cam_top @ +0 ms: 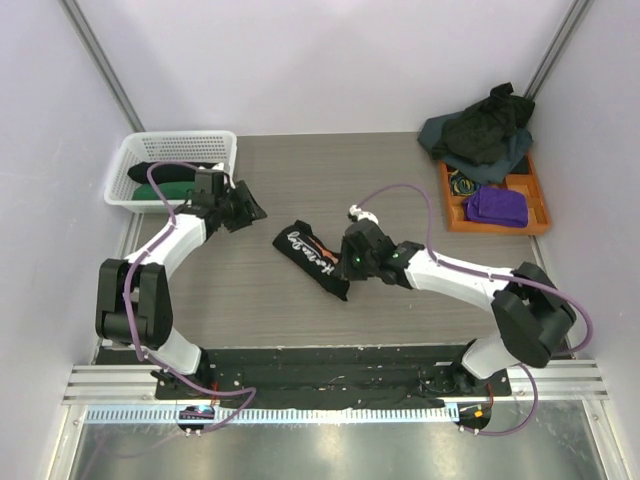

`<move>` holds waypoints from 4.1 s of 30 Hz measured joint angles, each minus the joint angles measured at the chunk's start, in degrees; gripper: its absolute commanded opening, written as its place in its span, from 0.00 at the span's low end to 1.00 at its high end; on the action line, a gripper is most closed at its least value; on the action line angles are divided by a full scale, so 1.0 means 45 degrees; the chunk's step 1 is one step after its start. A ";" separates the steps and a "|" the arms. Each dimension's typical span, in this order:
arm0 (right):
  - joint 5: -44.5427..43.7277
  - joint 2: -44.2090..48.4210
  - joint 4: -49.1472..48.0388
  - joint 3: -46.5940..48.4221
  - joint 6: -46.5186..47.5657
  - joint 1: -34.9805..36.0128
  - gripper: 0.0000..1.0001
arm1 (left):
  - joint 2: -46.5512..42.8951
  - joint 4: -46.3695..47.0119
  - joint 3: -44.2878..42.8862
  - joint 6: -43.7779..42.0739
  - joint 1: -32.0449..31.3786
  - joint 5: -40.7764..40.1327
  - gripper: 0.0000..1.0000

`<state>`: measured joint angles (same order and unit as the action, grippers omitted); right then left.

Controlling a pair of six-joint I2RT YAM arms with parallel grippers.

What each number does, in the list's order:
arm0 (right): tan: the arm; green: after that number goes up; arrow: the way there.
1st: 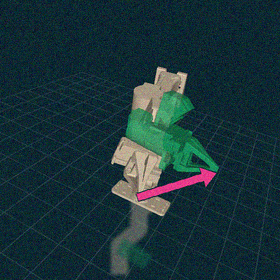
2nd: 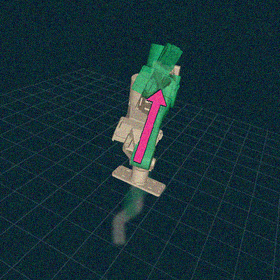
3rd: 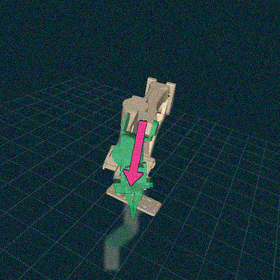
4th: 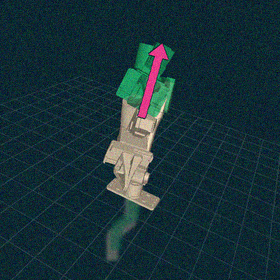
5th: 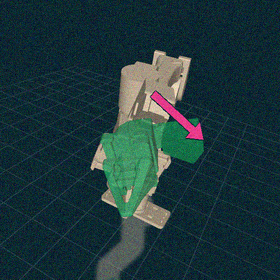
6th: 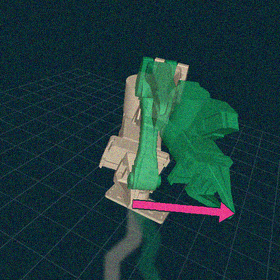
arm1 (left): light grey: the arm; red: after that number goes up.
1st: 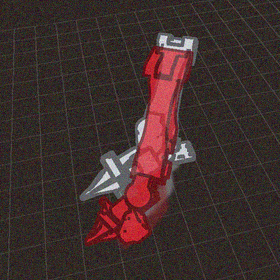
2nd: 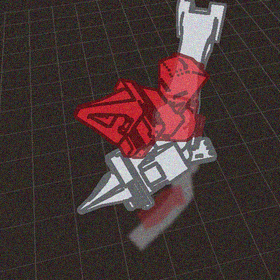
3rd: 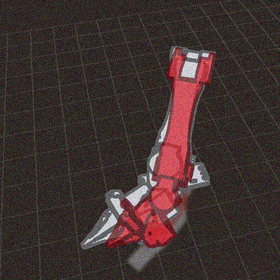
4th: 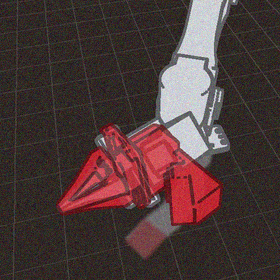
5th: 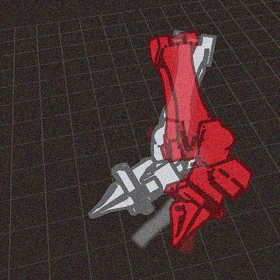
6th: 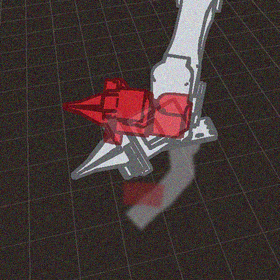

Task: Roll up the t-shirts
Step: Roll the T-shirt to the center of the board, then move the bin to the center of the board, then pick up the T-shirt from the center of the board.

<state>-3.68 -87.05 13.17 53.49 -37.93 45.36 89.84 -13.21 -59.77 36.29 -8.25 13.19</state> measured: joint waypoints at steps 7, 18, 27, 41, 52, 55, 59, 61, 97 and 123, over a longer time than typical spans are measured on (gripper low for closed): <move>0.0758 0.1865 -0.0466 -0.2429 -0.0617 0.0005 0.01 | -0.0024 -0.0860 -0.0831 -0.0889 0.0000 -0.1656 0.69; 0.1316 0.3633 -0.0704 -0.4260 -0.0942 0.0010 0.01 | 0.2045 -0.1525 -0.4794 -0.3565 0.0005 -0.5042 0.70; 0.1418 0.4687 -0.0612 -0.5037 -0.0952 0.0010 0.01 | 0.5581 -0.2691 -0.7281 -0.4488 0.0029 -0.5479 0.47; 0.1491 0.5809 -0.0233 -0.5926 -0.0947 0.0010 0.01 | 0.3779 -0.2545 -0.4726 -0.4386 -0.0253 -0.5032 0.13; 0.1778 0.6586 0.0321 -0.6324 -0.0933 0.0005 0.01 | 0.3211 -0.2997 -0.4371 -0.3245 -0.4031 -0.4833 0.16; 0.2040 0.6727 0.0408 -0.6407 -0.0894 0.0000 0.01 | 0.3667 -0.3002 -0.5178 -0.3206 -0.4444 -0.4357 0.45; 0.2458 0.6819 0.0486 -0.6441 -0.0651 0.0000 0.01 | 0.4318 -0.2909 -0.6460 -0.3036 -0.4493 -0.3823 0.63; 0.2735 0.6756 0.0495 -0.6441 -0.0486 0.0000 0.01 | 0.4342 -0.2943 -0.6824 -0.2963 -0.4546 -0.3672 0.67; 0.2710 0.0563 0.1433 -0.2050 0.3196 0.0000 0.01 | -0.6878 -0.1855 0.6509 0.1307 -0.4464 -0.3162 0.92; 0.2093 0.0097 0.1792 -0.1423 0.3283 -0.0053 0.70 | -0.5615 0.2322 0.8646 0.2759 -0.3721 -0.0520 0.00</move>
<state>5.74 -86.61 21.23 47.09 -23.16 45.12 64.58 -2.76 -20.86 48.71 -24.99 10.85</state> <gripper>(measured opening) 0.564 0.043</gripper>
